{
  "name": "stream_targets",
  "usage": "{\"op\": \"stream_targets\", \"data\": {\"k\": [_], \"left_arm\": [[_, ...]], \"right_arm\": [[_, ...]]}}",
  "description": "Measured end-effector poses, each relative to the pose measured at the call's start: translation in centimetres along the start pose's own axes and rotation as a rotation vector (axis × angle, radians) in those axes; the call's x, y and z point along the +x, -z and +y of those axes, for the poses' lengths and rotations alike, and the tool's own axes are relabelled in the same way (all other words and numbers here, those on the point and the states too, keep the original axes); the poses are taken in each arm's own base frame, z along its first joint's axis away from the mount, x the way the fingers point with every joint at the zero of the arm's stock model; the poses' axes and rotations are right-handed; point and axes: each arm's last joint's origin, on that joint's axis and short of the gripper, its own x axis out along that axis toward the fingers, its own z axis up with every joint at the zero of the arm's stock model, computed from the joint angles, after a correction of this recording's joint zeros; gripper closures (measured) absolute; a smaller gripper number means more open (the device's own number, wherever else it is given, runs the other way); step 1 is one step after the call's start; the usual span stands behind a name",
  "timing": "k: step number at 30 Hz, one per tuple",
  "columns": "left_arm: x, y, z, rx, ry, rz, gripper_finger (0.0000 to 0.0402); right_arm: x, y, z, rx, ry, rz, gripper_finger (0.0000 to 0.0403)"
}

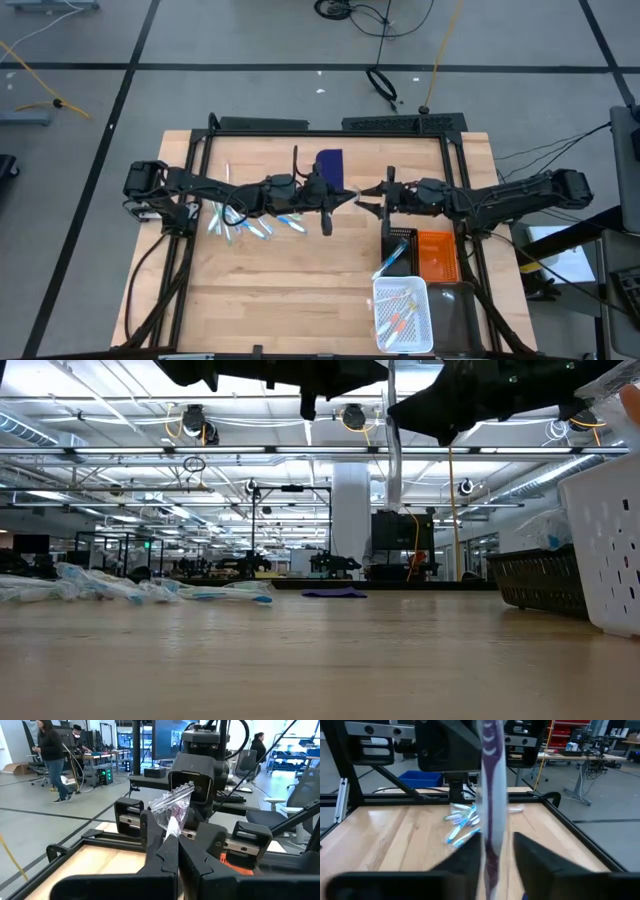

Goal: Pick & Place Toothbrushes
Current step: Put the violet toothbrush into the orange basket

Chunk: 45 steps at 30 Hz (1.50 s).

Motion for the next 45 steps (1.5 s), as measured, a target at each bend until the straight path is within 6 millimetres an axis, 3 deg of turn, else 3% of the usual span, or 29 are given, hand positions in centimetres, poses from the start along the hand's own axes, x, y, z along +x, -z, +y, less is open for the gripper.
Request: {"op": "stream_targets", "data": {"k": [2,4,10,18,28,45], "left_arm": [[0.0,0.0,0.0,0.0,0.0,-0.001,0.0401],[0.0,0.0,0.0,0.0,-0.001,-0.001,0.0401],[0.0,0.0,0.0,-0.002,-0.003,0.002,0.0397],[-0.5,-0.3,0.2,0.037,-0.007,0.039,0.0362],[-0.9,-0.6,0.4,0.068,-0.036,0.076,0.0325],[-0.9,-0.1,0.7,0.065,-0.045,0.126,0.0323]], "right_arm": [[0.0,0.0,0.0,-0.015,-0.001,0.0,0.0359],[0.0,0.0,0.0,-0.033,0.0,0.0,0.0387],[0.0,0.0,0.0,-0.05,-0.004,0.001,0.0395],[-0.9,-0.4,0.0,-0.058,-0.007,0.007,0.0395],[-4.6,-1.1,1.1,-0.101,-0.098,0.079,0.0395],[-12.5,-0.1,2.5,-0.168,-0.364,0.249,0.0395]]}}
